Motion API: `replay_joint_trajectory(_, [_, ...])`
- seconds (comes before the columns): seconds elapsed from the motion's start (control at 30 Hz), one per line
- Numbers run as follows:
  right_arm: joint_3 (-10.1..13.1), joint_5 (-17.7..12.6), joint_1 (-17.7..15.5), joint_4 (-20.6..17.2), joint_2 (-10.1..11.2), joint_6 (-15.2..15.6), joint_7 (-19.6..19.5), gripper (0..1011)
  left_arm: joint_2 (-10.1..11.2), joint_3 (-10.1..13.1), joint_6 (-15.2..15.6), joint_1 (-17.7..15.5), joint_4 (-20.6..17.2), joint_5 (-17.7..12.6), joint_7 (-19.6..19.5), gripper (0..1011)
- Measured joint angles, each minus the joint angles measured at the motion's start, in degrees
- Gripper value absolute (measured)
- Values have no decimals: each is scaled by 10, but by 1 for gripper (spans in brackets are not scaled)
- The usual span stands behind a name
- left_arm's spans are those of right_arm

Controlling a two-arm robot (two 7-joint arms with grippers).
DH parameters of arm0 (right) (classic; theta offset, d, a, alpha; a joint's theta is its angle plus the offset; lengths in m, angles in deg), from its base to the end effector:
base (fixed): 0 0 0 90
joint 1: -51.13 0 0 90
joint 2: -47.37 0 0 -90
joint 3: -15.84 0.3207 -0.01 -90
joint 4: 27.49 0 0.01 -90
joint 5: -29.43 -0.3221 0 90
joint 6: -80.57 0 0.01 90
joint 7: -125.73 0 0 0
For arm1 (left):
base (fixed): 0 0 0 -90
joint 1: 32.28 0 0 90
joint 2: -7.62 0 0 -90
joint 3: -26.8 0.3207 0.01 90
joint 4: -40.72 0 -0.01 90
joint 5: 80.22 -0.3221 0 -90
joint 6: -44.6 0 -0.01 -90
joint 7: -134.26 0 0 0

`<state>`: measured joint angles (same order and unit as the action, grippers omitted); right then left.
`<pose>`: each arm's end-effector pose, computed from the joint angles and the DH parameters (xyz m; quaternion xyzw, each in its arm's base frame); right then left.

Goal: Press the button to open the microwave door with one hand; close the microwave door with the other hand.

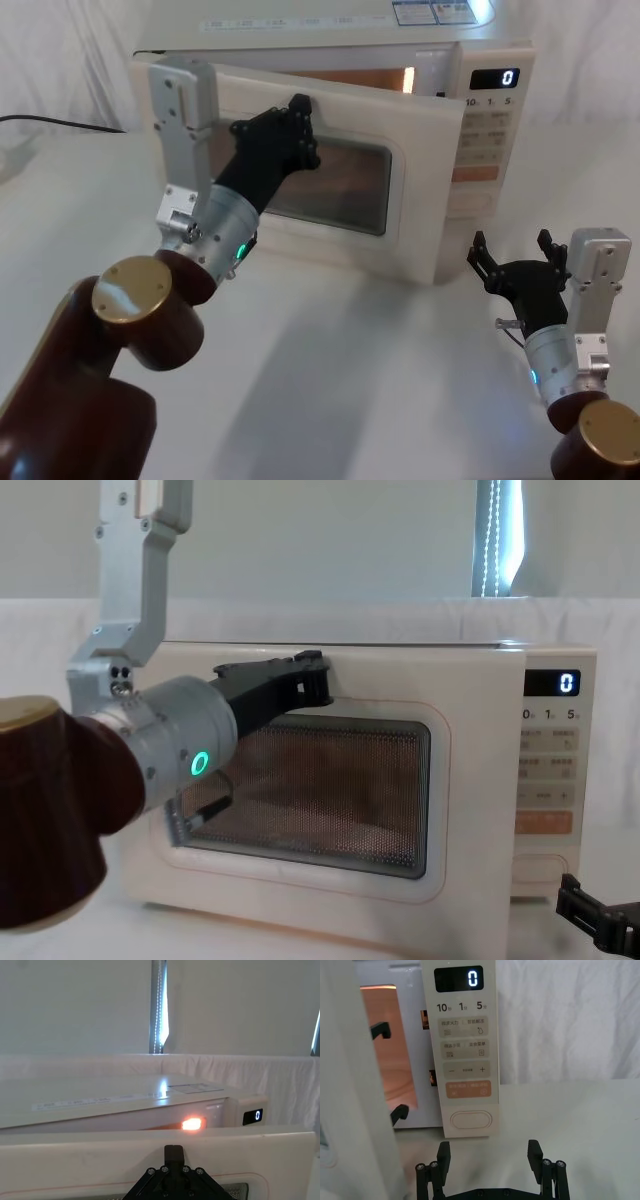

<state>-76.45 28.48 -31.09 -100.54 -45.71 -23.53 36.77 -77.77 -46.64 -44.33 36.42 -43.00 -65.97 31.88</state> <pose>0.3792 0.0358 -0.3755 0.0539 -0.0078 -0.6847 0.7268 0.4385 -0.0668 -0.2302 -0.0983 -0.0457 0.5034 0.8572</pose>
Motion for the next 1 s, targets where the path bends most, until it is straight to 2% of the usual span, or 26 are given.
replay_joint_trajectory(0.5, [0, 0, 0, 0, 0, 0, 0, 1000, -17, 5, 5, -44, 58, 1, 5, 0])
replay_joint_trajectory(1.0, [0, 0, 0, 0, 0, 0, 0, 1000, -31, 8, -1, -73, 100, -9, 12, 0])
